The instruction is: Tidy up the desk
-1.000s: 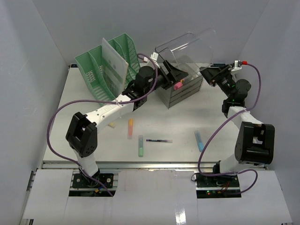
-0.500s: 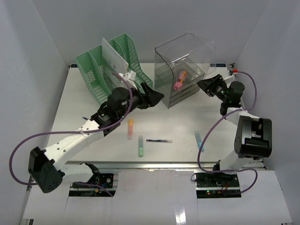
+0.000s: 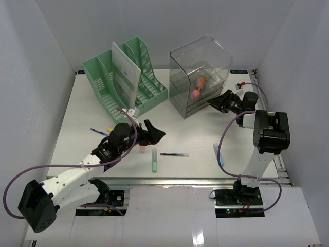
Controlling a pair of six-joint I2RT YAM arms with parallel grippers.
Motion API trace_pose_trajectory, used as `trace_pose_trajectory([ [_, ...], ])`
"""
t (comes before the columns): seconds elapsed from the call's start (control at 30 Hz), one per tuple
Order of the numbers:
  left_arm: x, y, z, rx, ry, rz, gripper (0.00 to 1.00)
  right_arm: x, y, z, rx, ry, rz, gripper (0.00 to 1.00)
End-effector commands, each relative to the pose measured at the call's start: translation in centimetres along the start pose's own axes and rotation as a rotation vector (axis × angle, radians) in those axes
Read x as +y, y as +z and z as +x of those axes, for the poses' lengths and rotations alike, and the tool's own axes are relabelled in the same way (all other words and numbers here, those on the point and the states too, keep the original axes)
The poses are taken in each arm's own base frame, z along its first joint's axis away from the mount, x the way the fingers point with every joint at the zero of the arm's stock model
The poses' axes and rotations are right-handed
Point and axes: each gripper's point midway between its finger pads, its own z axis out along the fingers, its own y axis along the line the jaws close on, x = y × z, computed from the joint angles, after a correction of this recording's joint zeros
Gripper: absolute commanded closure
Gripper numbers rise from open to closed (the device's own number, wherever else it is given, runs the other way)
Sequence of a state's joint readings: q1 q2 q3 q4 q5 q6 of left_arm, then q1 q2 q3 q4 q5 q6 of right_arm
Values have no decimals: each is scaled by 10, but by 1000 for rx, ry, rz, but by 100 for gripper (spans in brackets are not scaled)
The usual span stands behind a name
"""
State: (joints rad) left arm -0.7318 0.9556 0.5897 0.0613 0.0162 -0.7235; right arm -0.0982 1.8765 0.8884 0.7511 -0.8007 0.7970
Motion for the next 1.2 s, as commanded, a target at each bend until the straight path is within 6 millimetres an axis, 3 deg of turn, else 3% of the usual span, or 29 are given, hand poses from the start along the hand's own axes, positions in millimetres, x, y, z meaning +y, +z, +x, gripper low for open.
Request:
trace_pose_trajectory([
  [0.0, -7, -15, 2, -22, -40, 66, 6, 16, 11, -20, -16, -53, -123, 46],
  [0.07, 2, -20, 11, -17, -53, 53, 6, 14, 15, -23, -29, -30, -142, 48],
  [0.33, 12, -42, 16, -56, -80, 48, 6, 15, 25, -32, -56, 25, -212, 52],
  [0.57, 22, -46, 19, -76, -107, 15, 6, 6, 33, -31, -61, 70, -201, 57],
  [0.67, 23, -47, 17, -83, -106, 7, 6, 5, 35, -32, -66, 84, -202, 64],
  [0.9, 26, -47, 20, -78, -120, -3, 6, 6, 31, -27, -70, 107, -196, 92],
  [1.17, 37, -47, 30, -39, -124, -60, 6, 8, 17, -24, -79, 111, -185, 92],
])
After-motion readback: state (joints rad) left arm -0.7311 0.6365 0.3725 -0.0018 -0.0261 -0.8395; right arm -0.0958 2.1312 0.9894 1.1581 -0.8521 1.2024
